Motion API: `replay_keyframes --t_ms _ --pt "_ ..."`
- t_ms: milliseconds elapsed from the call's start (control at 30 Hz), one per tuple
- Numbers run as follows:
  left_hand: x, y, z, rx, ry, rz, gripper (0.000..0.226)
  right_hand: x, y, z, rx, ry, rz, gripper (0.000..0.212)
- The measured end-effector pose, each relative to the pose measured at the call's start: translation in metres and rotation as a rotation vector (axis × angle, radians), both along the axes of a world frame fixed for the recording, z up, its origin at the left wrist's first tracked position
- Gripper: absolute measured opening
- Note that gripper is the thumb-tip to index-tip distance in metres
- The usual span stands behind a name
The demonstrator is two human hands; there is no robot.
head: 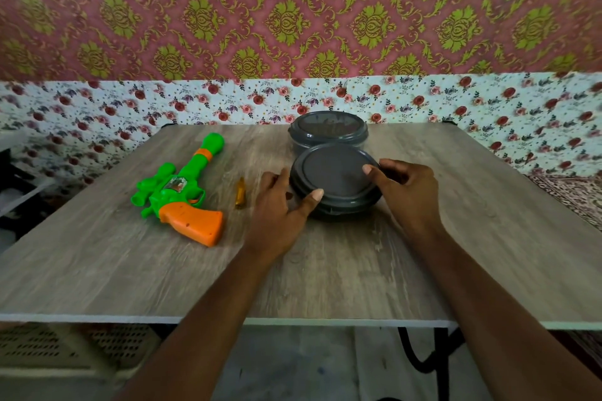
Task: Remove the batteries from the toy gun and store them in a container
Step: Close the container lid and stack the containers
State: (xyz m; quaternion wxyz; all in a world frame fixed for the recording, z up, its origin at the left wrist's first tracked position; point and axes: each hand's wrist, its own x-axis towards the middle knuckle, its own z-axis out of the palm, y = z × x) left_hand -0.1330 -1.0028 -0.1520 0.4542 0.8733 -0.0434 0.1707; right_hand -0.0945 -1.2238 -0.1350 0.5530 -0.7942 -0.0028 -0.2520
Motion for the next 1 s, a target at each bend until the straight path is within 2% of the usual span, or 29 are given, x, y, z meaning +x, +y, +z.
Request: replay_keyframes --t_ms 67,200,233,333,400,500,700,833,900,1000 --pt "0.001 0.002 -0.001 -0.049 -0.012 -0.031 0.067 0.005 -0.003 -0.003 0.136 0.056 0.038 0.035" --pt "0.004 0.006 -0.008 -0.21 0.014 -0.046 0.081 0.011 -0.007 -0.008 0.326 0.099 0.114 0.008" --pt "0.005 0.007 -0.009 -0.23 0.019 -0.057 0.084 0.011 -0.007 -0.008 0.355 0.113 0.125 0.008" --pt "0.003 0.007 -0.007 -0.173 0.022 -0.079 0.092 0.011 -0.011 -0.006 0.417 0.144 0.16 0.027" --pt "0.001 0.006 -0.004 -0.142 0.019 -0.082 0.083 0.012 -0.012 -0.007 0.394 0.177 0.215 0.037" --pt "-0.001 0.003 -0.002 -0.158 -0.018 -0.088 0.068 0.011 -0.011 -0.006 0.374 0.194 0.249 0.041" --pt "-0.006 0.002 0.003 -0.097 -0.023 -0.091 0.079 0.012 -0.007 -0.009 0.334 0.181 0.213 0.03" --pt "-0.004 0.004 0.003 -0.177 0.005 -0.166 0.075 0.016 -0.007 -0.013 0.31 0.237 0.141 0.051" --pt "-0.003 0.007 0.002 -0.238 0.052 -0.185 0.077 0.017 -0.007 -0.013 0.268 0.303 0.155 0.042" --pt "-0.001 0.009 0.002 -0.345 0.087 -0.223 0.059 0.014 -0.006 -0.011 0.199 0.305 0.187 0.033"
